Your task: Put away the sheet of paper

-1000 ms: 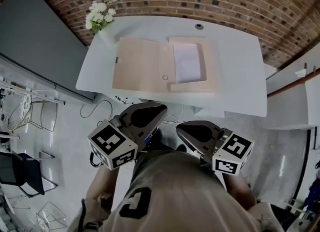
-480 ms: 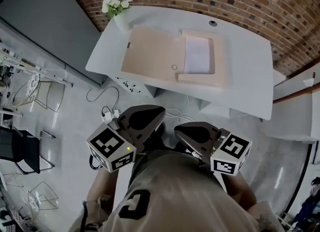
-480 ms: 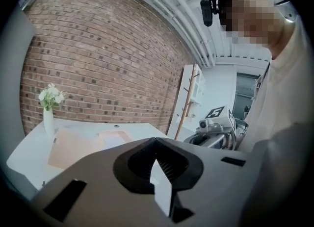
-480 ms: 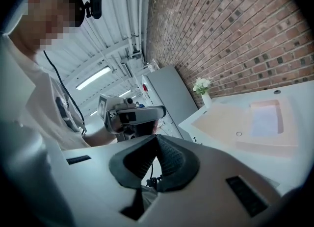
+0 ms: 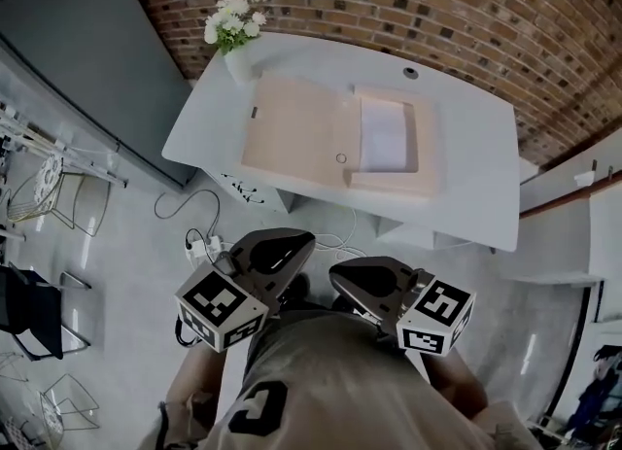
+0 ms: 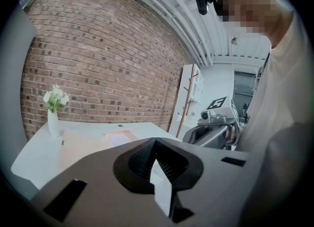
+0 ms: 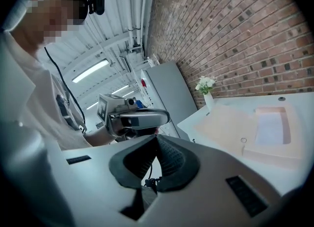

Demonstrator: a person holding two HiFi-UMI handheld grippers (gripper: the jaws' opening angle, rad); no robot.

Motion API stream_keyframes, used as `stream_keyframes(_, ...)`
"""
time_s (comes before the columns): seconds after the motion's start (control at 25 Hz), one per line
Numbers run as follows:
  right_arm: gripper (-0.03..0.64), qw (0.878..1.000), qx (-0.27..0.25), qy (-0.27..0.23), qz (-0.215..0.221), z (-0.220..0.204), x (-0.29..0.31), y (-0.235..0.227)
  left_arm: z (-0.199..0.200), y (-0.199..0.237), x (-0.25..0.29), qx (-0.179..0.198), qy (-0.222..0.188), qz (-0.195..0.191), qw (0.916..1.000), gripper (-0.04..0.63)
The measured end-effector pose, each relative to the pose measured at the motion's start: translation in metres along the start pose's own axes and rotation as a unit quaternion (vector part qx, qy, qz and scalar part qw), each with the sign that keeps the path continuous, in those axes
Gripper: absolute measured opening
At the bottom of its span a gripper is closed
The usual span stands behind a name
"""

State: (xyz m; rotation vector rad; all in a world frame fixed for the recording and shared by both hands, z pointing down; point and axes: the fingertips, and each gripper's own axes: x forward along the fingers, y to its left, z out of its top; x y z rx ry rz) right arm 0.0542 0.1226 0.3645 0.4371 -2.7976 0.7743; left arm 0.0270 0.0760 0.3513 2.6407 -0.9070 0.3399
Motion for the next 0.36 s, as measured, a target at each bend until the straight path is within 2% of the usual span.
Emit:
stream_keyframes(0.16, 0.023, 1.000, -0.020, 0.008, -0.001, 0.009, 0.024, 0.007, 0.000, 0.025, -0.014, 0.003, -0.007, -0.002, 1.0000, 0.014)
stream_keyframes(0.36, 0.023, 1.000, -0.016, 0.009, 0.003, 0.022, 0.057, 0.023, 0.005, 0.046, -0.037, -0.002, -0.014, -0.022, 0.9996, 0.014)
